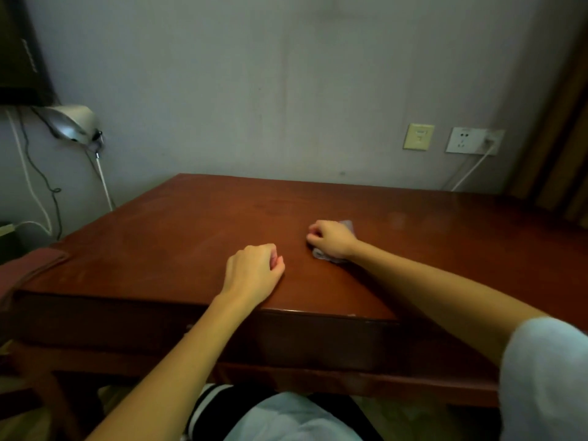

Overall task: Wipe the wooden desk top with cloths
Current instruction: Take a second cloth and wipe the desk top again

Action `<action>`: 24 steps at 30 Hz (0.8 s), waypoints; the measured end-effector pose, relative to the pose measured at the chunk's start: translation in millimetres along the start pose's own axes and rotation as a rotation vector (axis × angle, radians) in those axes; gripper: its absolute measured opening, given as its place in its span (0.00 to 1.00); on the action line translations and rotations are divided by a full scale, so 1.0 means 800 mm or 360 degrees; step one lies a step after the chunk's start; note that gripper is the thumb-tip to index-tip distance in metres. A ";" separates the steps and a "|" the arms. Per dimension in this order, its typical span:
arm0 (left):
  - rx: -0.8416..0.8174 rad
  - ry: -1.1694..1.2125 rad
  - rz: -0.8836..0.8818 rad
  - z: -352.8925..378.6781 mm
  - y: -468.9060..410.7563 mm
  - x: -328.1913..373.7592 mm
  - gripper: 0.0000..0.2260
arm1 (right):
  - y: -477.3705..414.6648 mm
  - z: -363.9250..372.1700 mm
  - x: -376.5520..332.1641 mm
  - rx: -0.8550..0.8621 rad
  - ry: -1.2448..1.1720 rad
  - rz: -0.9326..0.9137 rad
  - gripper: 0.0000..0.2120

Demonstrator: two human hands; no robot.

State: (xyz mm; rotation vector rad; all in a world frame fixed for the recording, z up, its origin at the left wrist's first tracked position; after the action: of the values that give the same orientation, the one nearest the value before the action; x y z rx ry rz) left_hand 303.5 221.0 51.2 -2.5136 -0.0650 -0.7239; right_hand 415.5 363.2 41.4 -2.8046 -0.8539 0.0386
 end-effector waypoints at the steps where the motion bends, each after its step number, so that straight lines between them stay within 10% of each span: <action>1: 0.0006 0.0002 -0.0010 0.000 0.000 -0.001 0.12 | 0.010 -0.001 -0.022 -0.0007 -0.0036 -0.0111 0.11; 8: -0.0008 0.0019 -0.0020 -0.001 0.003 -0.002 0.11 | 0.147 -0.028 -0.076 -0.0037 -0.0271 -0.0833 0.15; 18: -0.0151 -0.0110 0.0028 0.009 -0.006 0.002 0.12 | -0.026 0.015 0.119 -0.0083 -0.0113 0.0125 0.10; 24: -0.0179 -0.0081 -0.0072 0.010 -0.052 -0.032 0.12 | -0.095 0.022 0.009 -0.0009 -0.0040 -0.0181 0.10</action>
State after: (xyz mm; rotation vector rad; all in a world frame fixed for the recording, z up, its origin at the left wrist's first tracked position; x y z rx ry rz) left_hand 277.6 263.4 51.8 -2.6459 -0.1019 -0.6995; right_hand 378.2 432.0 40.3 -2.7611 -1.0191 0.0537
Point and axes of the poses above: each hand's wrist, its own y-axis away from the middle knuckle, its own z-axis out of the palm, x = y × z, the point moved 10 cm from there along -y, towards the middle knuckle, and after that the axes turned 15 degrees about y, right-handed, at the moved point
